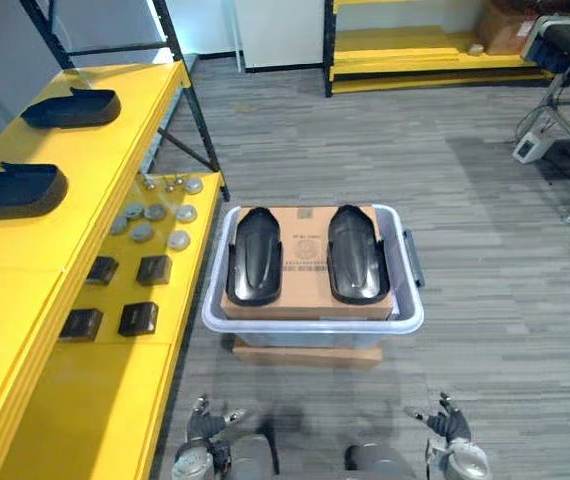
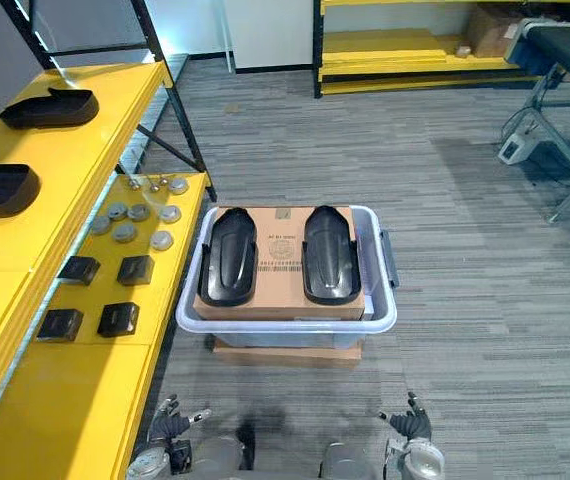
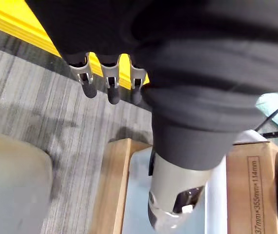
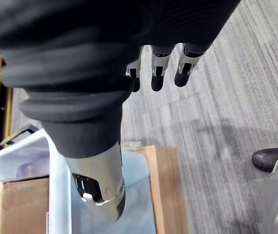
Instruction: Walk over and take plastic housings, then place them on the shelf
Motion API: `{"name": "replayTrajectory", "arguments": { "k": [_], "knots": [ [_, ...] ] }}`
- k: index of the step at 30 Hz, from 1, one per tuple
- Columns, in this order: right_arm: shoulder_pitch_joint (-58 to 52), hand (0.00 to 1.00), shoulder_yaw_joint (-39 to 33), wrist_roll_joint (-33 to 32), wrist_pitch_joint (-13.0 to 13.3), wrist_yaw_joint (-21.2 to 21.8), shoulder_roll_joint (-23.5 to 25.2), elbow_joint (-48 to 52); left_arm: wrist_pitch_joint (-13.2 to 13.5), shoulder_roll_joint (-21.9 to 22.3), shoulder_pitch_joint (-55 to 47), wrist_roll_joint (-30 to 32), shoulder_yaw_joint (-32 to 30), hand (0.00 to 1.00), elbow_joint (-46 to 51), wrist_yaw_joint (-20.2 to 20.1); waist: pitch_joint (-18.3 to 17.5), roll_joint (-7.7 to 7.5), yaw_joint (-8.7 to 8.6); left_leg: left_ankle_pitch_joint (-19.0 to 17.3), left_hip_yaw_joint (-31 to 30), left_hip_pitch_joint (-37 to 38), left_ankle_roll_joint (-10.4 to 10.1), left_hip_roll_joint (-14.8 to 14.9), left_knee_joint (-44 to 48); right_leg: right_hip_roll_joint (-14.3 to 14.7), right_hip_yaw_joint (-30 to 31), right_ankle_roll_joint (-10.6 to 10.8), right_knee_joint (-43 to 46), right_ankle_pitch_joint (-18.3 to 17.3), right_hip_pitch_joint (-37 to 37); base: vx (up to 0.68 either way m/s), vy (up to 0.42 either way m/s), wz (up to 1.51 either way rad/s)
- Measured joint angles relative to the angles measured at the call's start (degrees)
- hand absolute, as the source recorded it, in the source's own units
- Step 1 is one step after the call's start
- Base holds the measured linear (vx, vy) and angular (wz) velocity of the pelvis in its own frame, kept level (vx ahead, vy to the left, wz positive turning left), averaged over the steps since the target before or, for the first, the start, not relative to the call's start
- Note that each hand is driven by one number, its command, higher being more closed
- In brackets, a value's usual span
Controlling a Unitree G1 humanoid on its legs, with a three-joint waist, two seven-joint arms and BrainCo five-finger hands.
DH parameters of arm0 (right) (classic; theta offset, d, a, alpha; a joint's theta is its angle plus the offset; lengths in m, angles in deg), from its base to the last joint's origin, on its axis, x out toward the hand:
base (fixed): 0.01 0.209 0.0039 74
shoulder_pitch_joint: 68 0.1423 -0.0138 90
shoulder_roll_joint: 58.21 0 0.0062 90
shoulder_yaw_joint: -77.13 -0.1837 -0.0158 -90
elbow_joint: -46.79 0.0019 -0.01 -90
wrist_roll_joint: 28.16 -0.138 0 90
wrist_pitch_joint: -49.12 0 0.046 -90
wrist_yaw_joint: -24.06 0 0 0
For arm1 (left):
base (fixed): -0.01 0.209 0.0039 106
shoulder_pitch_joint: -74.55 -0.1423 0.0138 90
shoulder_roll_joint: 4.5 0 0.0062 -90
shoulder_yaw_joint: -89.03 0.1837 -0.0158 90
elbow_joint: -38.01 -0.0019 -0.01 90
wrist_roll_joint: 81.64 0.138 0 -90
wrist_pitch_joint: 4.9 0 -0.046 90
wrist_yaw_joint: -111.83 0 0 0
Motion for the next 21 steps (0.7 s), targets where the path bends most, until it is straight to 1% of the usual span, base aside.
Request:
{"name": "replayTrajectory", "arguments": {
  "k": [2, 4, 6, 10, 11, 13, 15, 17, 20, 21],
  "knots": [
    [-0.08, 0.0, -0.37, -0.57, 0.02, -0.12, 0.05, 0.01, -0.02, -0.26, -0.28, 0.0, 0.02, 0.0, -0.02, 0.0, -0.23, 0.26, 0.12, 0.2, 0.38, 0.72, 0.07, -0.07, -1.11, 0.0, 0.34, 0.06, -0.7, 0.03, -0.01, 0.01, 0.016, -0.09],
    [-0.17, 0.0, -1.92, -1.4, 0.05, -0.24, 0.34, 0.64, -0.02, -0.52, -1.17, 0.01, 0.02, 0.0, -0.02, 0.01, -1.23, 0.43, 0.06, 0.8, 0.73, 1.0, 0.1, -0.18, -2.79, 0.15, 0.64, 0.06, -0.93, 0.04, -0.56, 0.02, -0.007, -0.11],
    [-0.91, 0.0, -4.06, -1.58, 0.05, -1.25, 0.52, 3.56, -0.07, -0.53, -1.73, 0.05, 0.02, 0.0, -0.02, 0.01, -1.33, 0.5, 0.04, 1.45, 0.98, 1.85, -0.1, -0.2, -4.58, 0.39, 0.88, 0.13, -1.49, 0.12, -0.51, 0.02, -0.019, -0.08],
    [-4.84, 0.0, -9.61, -1.57, 0.3, -3.29, -0.02, 18.51, -0.07, -0.83, -3.06, 0.21, -0.01, 0.0, 0.05, 0.0, -1.94, -0.04, -0.29, 1.96, 1.17, 2.72, -0.47, 0.11, -7.0, 0.97, 1.24, 0.09, -1.93, 0.17, -0.51, 0.04, -0.034, -0.06],
    [-5.5, 0.0, -10.68, -1.5, 0.63, -3.84, -0.57, 22.71, -0.07, -1.05, -3.64, 0.46, -0.01, 0.0, 0.09, -0.01, -2.56, 0.08, -0.83, 2.15, 1.18, 2.75, -0.42, 0.1, -7.58, 1.0, 1.22, 0.05, -2.17, 0.2, -0.53, 0.07, -0.022, -0.02],
    [-5.97, 0.0, -11.83, -1.4, 1.16, -4.71, -1.42, 28.42, -0.07, -1.48, -4.15, 0.97, 0.0, 0.0, 0.09, -0.02, -3.14, -0.3, -1.34, 2.26, 1.23, 2.84, -0.38, 0.08, -8.14, 1.03, 1.2, 0.02, -2.68, 0.3, -0.46, 0.06, -0.008, -0.01],
    [-5.85, 0.0, -13.21, -1.02, 1.64, -4.86, -1.81, 33.21, -0.02, -1.79, -4.29, 1.7, 0.01, 0.0, 0.17, -0.03, -3.56, -0.8, -1.35, 2.27, 1.25, 2.84, -0.37, 0.06, -8.26, 1.02, 1.23, 0.01, -2.8, 0.32, -0.45, 0.05, -0.002, 0.0],
    [-4.56, 0.0, -13.5, 1.34, 1.9, -4.99, -3.08, 38.18, 0.0, -2.0, -4.54, 2.14, 0.12, 0.0, 0.33, -0.08, -3.97, -1.32, -1.29, 2.27, 1.19, 2.84, -0.37, 0.0, -8.35, 0.96, 1.29, -0.01, -2.98, 0.36, -0.35, 0.02, 0.0, 0.01],
    [-1.84, 0.0, -12.85, 4.53, 2.46, -4.99, -4.87, 40.82, 0.02, -2.0, -4.75, 2.18, 0.32, 0.0, 0.65, -0.37, -4.07, -1.19, -1.28, 2.56, 1.09, 2.69, 0.04, 0.02, -8.45, 1.02, 1.25, -0.03, -4.41, 1.43, 0.13, -0.01, 0.004, 0.01],
    [-0.4, 0.0, -11.68, 6.64, 2.65, -5.02, -5.87, 41.48, 0.13, -2.02, -4.92, 2.32, 0.33, 0.0, 0.82, -1.21, -4.08, -1.11, -1.25, 2.76, 0.93, 2.71, 0.16, -0.13, -8.63, 0.91, 1.04, 0.04, -5.09, 1.66, 0.53, -0.04, 0.011, 0.05]
  ]
}}
